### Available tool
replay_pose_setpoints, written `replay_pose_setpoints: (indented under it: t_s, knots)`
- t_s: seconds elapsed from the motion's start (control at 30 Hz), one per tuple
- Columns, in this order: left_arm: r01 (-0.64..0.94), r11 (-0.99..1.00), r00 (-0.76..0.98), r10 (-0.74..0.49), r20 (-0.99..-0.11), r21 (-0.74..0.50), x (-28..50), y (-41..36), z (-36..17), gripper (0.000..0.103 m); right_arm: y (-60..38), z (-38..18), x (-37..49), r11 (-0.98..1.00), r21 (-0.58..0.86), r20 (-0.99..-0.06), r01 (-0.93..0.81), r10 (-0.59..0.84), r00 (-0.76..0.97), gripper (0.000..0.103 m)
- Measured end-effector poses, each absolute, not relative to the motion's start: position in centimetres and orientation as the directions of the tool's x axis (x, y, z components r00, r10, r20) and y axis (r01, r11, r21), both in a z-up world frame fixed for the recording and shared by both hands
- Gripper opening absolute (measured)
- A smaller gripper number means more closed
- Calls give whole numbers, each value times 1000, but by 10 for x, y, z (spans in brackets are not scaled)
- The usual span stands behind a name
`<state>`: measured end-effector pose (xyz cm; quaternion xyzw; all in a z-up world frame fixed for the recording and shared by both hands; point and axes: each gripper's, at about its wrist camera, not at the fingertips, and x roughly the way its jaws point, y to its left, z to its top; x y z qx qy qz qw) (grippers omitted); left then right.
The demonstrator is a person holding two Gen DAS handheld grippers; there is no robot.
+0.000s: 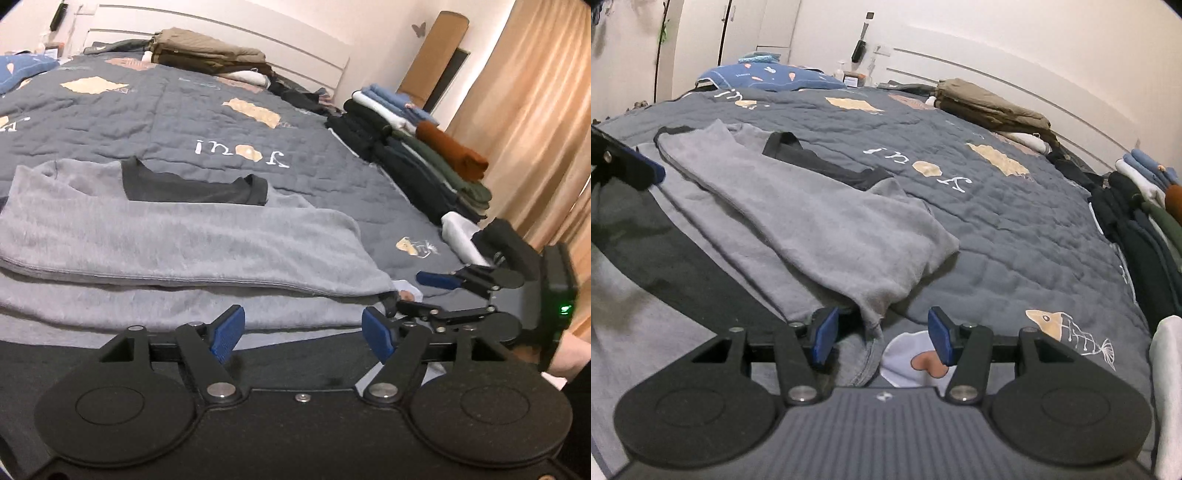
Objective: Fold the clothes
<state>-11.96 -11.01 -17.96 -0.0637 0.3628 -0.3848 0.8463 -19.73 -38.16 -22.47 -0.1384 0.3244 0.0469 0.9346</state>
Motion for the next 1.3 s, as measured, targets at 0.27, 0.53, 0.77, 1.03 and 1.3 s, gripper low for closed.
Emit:
replay_pose_setpoints:
  t_s: [0.27,0.53,0.77,1.03,1.3]
  knots:
    - [646,694,431,-675,-599,-317,-131,-120,-189,71,-389,-242,-181,977,-196,-649,-85,-64,758,51]
    - [638,706,448,-666,-596,-308,-131,-117,-188,74,-366,-244,-186,950,-280,-591,-136,-59,805,4]
    - [631,710,457,-666,-589,-314,-128,-114,-184,74,-354,-234,-216,880,-406,-596,-247,-50,801,3]
    - [636,710,450,-660,-602,-303,-127,-114,-185,74,-353,-246,-216,860,-406,-650,-309,-35,759,4]
    - [619,717,461,-663,-590,-321,-121,-105,-181,75,-424,-200,-209,992,79,-618,-93,122,777,46]
